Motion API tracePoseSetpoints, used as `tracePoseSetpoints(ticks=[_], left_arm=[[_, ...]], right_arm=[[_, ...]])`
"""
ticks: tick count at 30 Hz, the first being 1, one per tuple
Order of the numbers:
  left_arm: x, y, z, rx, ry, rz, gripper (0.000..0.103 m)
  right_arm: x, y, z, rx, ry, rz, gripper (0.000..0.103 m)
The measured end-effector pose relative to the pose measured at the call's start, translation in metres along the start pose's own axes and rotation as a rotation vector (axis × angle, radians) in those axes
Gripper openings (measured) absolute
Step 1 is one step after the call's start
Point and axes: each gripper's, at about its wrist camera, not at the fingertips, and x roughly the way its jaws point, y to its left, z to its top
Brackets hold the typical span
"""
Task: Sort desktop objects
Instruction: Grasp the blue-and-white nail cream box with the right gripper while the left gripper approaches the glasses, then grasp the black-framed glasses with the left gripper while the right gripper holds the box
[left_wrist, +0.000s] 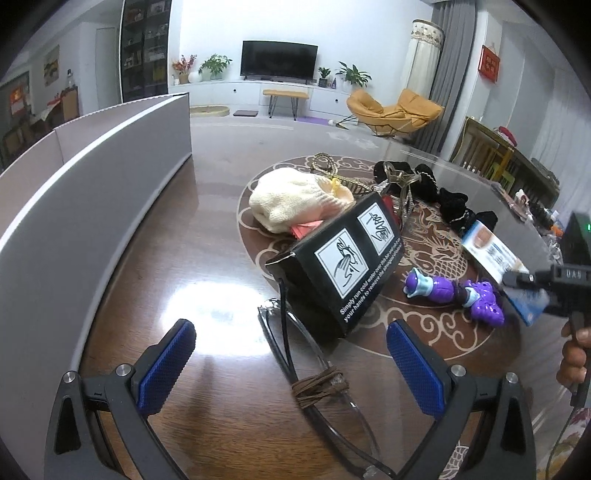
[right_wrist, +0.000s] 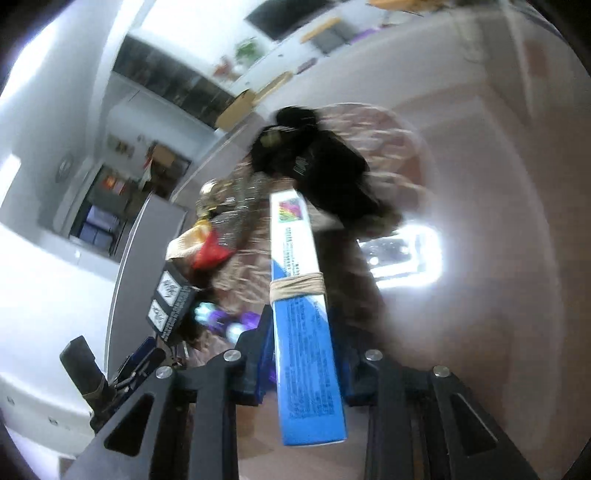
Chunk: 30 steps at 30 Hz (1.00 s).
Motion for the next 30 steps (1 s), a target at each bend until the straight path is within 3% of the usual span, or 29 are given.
tracePoseSetpoints(ticks=[2,4,5,6,11,15,18,24,30], left_arm=[[0.001,-0.003,0.000,0.007,0.001,-0.007,0.103],[0.001,-0.005,0.000,0.017,-0.002,-0.008,0.103],[0.001,-0.006,0.000,0.021,-0.004,-0.010,0.103],[0.000,-0.007,0.000,0.023,-0.005,-0.011,0.103],[-0.002,-0.008,0.000,0.014,-0.015,-0.029,0.103],[-0.004,-0.001,0.001,-0.030,-0.018,-0.074,0.103],[0.000,-0.002,0.000,-0.032,-0.001,-0.092,0.103],[0.017,-0.017,-0.007,0.050,0.072,0.023,0.103],[0.027,-0.010,-0.010,0.051,0.169,0.122,0.103]], right_arm=[[-0.011,-0.010,-0.003,0.014,-0.023,0.007,0.037],[-0.022,-0.010,-0.001,-0.030,-0.054,-0.039,0.056],[-0.026,-0.003,-0.002,-0.092,-0.069,-0.107,0.075],[-0.033,0.006,-0.005,-0.157,-0.077,-0.167,0.088],[-0.018,0.035,-0.013,-0.438,-0.056,-0.352,0.087],[-0.003,0.032,-0.017,-0.518,-0.046,-0.451,0.087],[-0.001,0.025,-0.021,-0.530,-0.070,-0.472,0.088],[0.003,0.025,-0.029,-0.560,-0.097,-0.488,0.093],[-0.001,0.025,-0.029,-0.552,-0.099,-0.468,0.095]])
